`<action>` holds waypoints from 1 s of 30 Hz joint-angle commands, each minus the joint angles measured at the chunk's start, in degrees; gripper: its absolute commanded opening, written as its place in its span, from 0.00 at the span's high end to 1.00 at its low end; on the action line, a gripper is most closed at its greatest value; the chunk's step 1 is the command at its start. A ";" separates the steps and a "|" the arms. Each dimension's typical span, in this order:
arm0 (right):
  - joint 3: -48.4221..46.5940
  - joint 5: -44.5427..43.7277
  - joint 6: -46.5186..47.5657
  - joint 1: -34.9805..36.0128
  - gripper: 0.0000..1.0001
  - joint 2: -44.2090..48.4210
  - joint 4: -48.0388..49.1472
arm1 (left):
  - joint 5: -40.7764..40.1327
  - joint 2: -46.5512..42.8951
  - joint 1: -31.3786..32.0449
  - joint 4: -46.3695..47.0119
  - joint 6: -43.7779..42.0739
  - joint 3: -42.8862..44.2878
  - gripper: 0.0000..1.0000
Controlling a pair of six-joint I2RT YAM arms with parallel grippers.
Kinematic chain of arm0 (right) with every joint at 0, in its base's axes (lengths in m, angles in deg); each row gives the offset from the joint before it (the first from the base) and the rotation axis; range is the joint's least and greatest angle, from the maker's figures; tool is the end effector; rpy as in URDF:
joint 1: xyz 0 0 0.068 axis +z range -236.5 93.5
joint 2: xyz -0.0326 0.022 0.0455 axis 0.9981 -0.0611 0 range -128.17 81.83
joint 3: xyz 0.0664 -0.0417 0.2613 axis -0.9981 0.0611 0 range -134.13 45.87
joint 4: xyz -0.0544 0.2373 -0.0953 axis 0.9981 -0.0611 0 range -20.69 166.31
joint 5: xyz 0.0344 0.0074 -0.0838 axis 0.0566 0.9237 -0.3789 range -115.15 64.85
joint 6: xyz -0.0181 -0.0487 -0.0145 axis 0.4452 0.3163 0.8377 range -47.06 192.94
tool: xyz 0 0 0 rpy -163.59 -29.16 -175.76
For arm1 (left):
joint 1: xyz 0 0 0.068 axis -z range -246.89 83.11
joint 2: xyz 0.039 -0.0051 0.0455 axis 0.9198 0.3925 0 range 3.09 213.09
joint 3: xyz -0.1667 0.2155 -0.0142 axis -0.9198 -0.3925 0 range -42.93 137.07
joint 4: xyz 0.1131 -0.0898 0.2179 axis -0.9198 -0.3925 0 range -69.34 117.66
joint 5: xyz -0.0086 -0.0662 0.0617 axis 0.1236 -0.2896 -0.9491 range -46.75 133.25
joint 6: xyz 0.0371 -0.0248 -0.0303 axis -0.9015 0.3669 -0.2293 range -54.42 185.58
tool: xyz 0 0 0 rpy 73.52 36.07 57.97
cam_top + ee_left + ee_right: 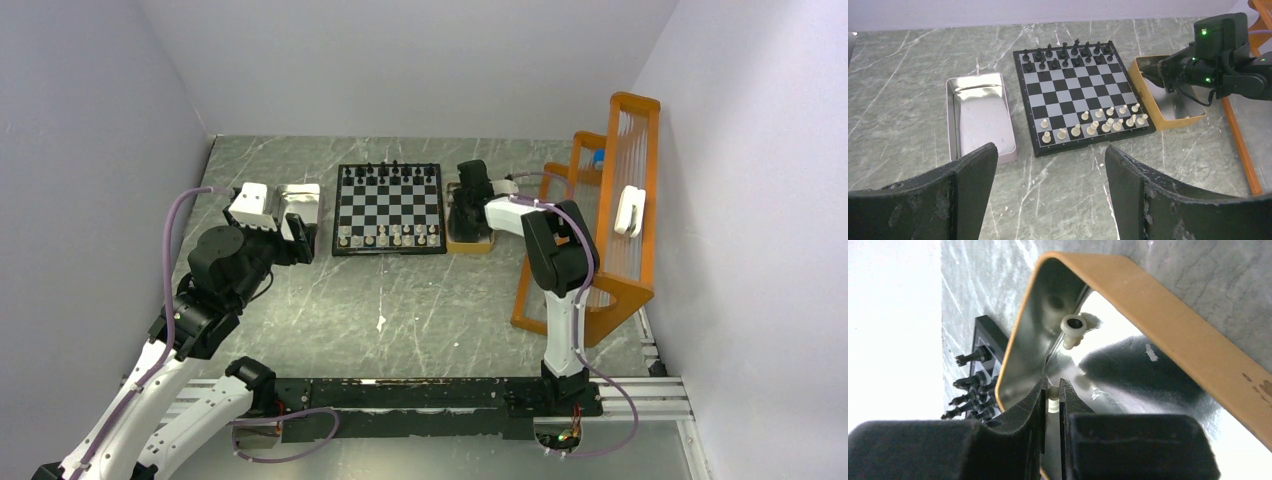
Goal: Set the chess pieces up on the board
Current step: Pick up the chess piece from the storage box, then place the chess piece on the chessboard.
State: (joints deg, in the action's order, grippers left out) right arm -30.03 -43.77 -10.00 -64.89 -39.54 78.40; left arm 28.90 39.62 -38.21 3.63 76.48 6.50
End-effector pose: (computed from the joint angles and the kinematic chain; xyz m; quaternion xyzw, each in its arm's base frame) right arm 0.4228 0.1551 0.1324 0.5172 0.7469 0.2180 0.3565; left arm 0.1268 -0.0593 0.3628 0.0401 0.7694 -0.1226 0.6256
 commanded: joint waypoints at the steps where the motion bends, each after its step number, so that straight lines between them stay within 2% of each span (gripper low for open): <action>1: 1.90 -4.52 5.52 0.19 0.89 5.33 1.25 | 0.32 0.08 -0.55 0.56 -0.51 0.14 0.17; 5: 4.01 -6.29 10.18 0.20 0.90 9.08 2.84 | 0.28 0.20 -0.55 0.52 -0.41 0.14 0.17; 14: 10.33 -4.37 26.01 0.39 0.90 17.92 10.49 | 0.01 0.12 -0.51 0.52 -0.43 0.05 0.17; 19: 14.83 5.46 39.28 1.11 0.90 22.01 20.68 | -0.25 0.31 -0.49 0.48 -0.44 0.05 0.17; 22: 14.67 11.20 46.82 2.69 0.90 22.74 23.04 | -0.48 0.42 -0.51 0.48 -0.35 0.05 0.17; 30: 10.48 24.89 61.09 9.88 0.90 17.66 28.58 | -0.94 0.21 -0.56 0.35 -0.28 -0.03 0.17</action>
State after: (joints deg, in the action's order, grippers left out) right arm -16.52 -27.85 40.16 -58.14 -18.81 100.08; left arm 28.86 39.99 -38.21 3.63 76.48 6.50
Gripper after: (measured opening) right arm 0.131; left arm 0.829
